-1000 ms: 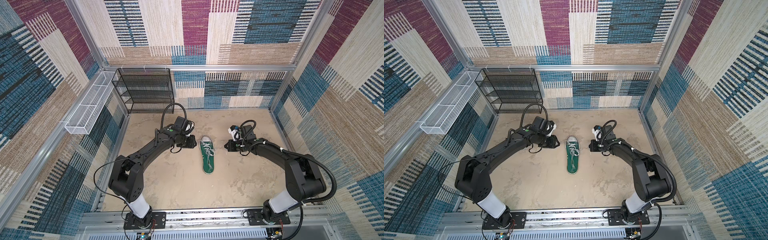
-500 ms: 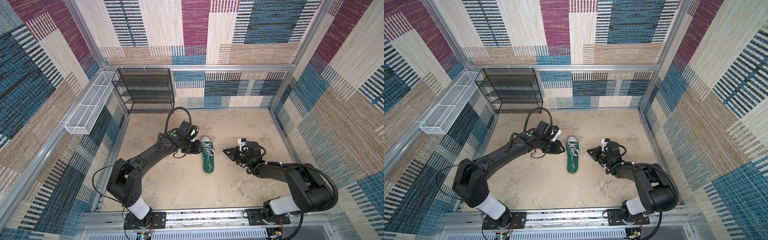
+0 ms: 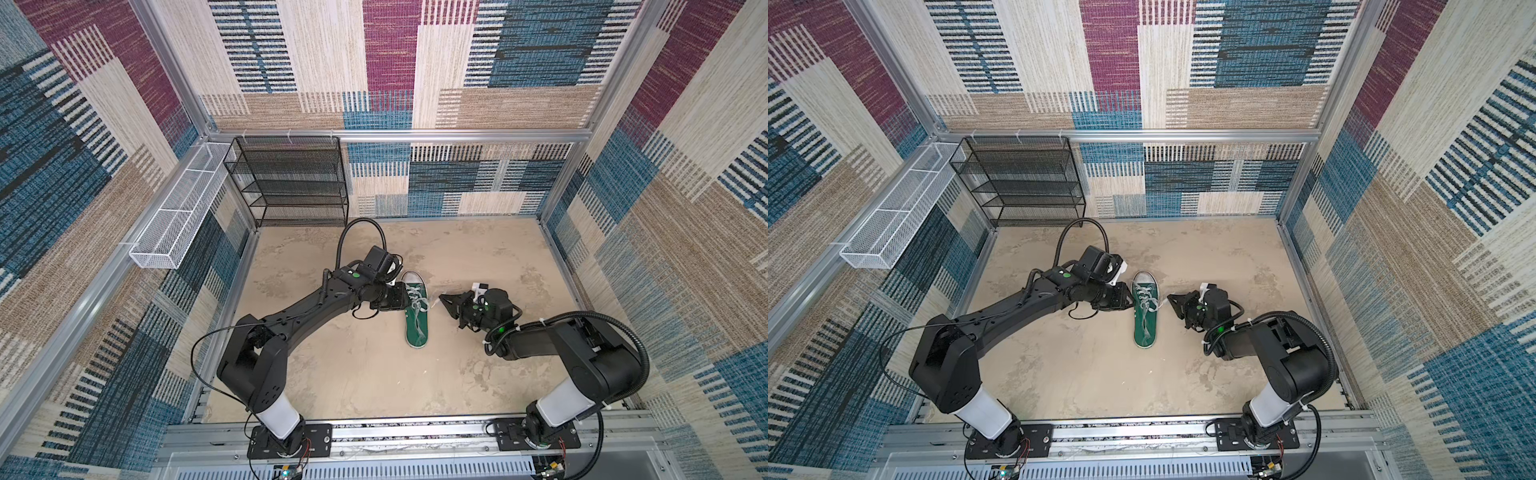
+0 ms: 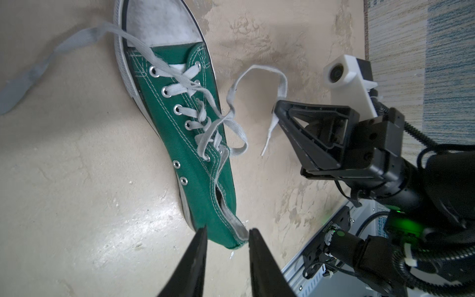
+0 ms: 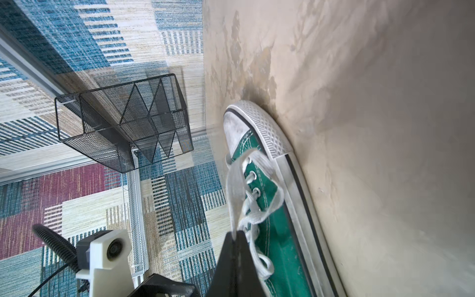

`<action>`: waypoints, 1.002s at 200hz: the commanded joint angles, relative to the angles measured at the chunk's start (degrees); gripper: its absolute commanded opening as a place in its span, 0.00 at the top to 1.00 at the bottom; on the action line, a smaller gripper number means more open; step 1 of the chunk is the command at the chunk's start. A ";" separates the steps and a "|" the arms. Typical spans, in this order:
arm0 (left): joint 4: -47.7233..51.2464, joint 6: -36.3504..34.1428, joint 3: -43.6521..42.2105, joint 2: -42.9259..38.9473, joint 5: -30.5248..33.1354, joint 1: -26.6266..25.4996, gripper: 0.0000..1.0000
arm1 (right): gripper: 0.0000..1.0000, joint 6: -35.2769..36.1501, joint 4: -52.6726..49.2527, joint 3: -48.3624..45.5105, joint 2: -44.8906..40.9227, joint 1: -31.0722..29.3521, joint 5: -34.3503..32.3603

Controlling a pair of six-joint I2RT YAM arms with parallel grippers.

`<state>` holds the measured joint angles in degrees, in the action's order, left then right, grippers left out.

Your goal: Tie the shoes

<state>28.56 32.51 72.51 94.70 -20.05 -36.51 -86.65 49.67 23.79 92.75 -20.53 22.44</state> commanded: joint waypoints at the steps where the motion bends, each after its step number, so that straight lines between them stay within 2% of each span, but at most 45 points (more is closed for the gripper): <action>1: -2.89 1.80 -0.67 0.14 -0.45 -0.14 0.68 | 1.00 -2.29 -0.01 1.07 1.05 -0.30 -3.54; 78: -6.12 3.45 -0.96 2.26 -1.61 -0.64 0.69 | 1.00 -0.96 -4.36 2.20 2.96 -0.47 -4.97; 160: -7.29 4.31 -0.81 3.64 -2.00 -1.11 0.69 | 1.00 -6.31 7.84 2.56 10.01 -0.56 -0.46; 200: -7.30 4.24 -0.86 3.76 -1.95 -1.11 0.69 | 1.00 -7.33 9.29 3.63 10.77 -0.56 -0.11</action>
<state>22.48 36.01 71.46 98.21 -21.39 -37.60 -92.09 54.43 26.98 103.13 -21.04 21.08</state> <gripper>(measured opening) 0.310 0.050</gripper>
